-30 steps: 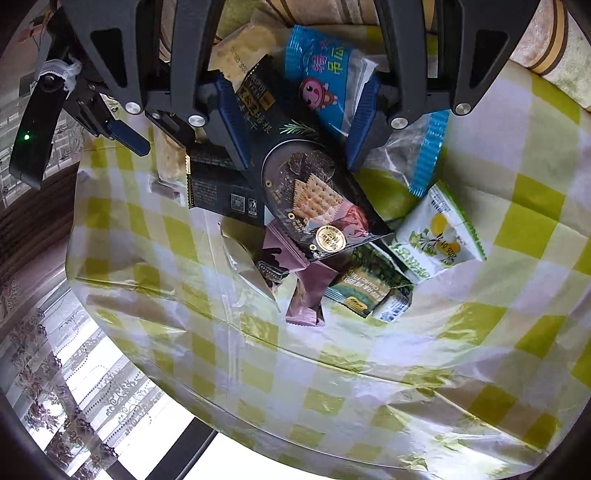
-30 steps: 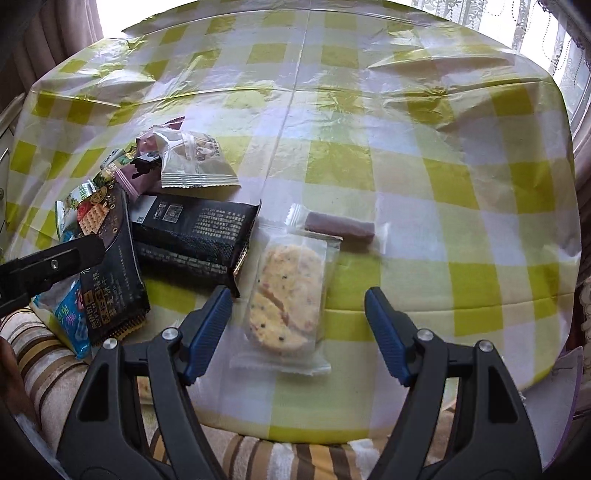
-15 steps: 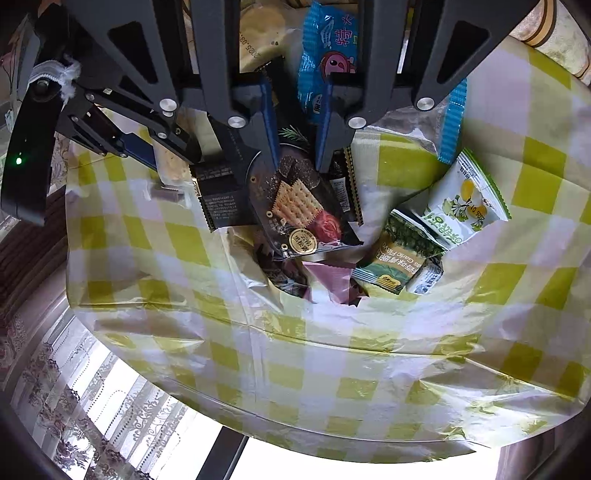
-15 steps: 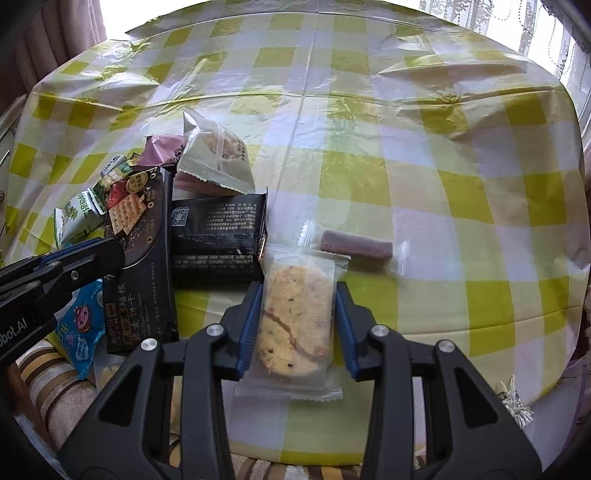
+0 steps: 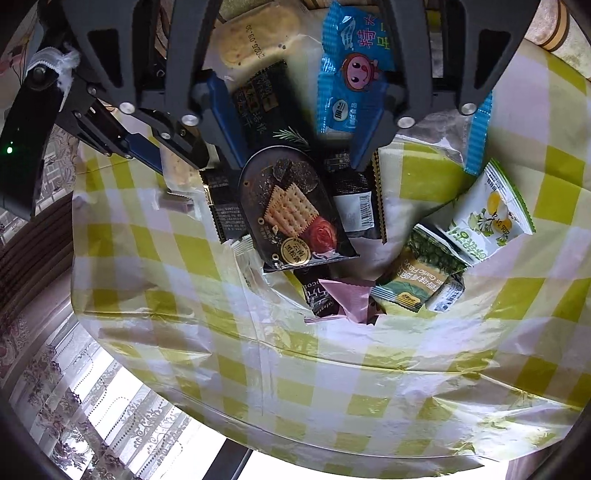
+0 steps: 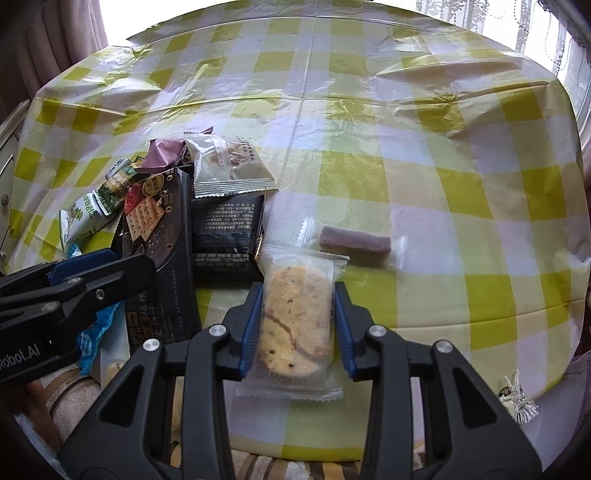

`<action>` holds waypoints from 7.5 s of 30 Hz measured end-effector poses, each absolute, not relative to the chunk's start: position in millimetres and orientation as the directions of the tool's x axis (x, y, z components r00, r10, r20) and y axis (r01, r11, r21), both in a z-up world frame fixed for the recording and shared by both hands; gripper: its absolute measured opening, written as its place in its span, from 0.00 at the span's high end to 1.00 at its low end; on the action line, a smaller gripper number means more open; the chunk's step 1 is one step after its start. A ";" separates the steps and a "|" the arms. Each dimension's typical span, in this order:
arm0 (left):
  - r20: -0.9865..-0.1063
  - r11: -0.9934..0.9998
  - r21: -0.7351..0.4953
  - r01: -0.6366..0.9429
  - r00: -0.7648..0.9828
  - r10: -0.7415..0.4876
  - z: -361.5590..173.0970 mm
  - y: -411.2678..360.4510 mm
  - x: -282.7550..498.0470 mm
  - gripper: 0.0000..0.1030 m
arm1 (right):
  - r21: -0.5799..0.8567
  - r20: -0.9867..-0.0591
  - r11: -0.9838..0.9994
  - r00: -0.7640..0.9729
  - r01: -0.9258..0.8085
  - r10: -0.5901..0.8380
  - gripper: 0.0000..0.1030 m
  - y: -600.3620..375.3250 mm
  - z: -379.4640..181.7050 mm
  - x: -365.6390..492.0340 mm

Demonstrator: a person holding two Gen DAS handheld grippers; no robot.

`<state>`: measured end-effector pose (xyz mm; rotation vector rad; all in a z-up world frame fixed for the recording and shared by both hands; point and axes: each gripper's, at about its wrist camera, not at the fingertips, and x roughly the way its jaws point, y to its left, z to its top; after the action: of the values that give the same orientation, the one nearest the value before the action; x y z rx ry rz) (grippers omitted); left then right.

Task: Organize snacks
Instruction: 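Grasp a clear round cookie packet with the right tool while the left tool grasps a dark cracker pack, then carry both packets to the white box and open both tools to drop them, then move both open tools back toward the snacks on the table, then grasp the round cookie packet with the left tool while the right tool grasps the brown bar packet, then carry both packets over the white box and open both tools to drop them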

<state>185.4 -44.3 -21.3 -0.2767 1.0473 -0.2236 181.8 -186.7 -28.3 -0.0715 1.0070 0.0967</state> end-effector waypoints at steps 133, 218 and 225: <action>-0.867 0.947 -0.185 0.261 0.411 -0.283 -2.7 -65.6 77.1 0.45 | -0.065 -0.772 0.996 0.629 0.059 -0.088 0.16 -298.6 33.1 26.6; -0.802 0.936 -0.196 0.291 0.501 -0.324 8.8 -66.8 149.1 0.65 | 0.018 -0.824 0.994 0.562 -0.107 0.075 0.85 -222.7 10.8 172.9; -0.782 0.923 -0.209 0.323 0.512 -0.356 22.8 -86.9 139.0 0.65 | 0.024 -0.812 0.997 0.581 -0.076 0.064 0.86 -235.5 22.9 149.5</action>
<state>139.0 -86.9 22.8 -0.0386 0.9496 -0.4085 149.5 -235.5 22.9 -0.0143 0.9479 0.0819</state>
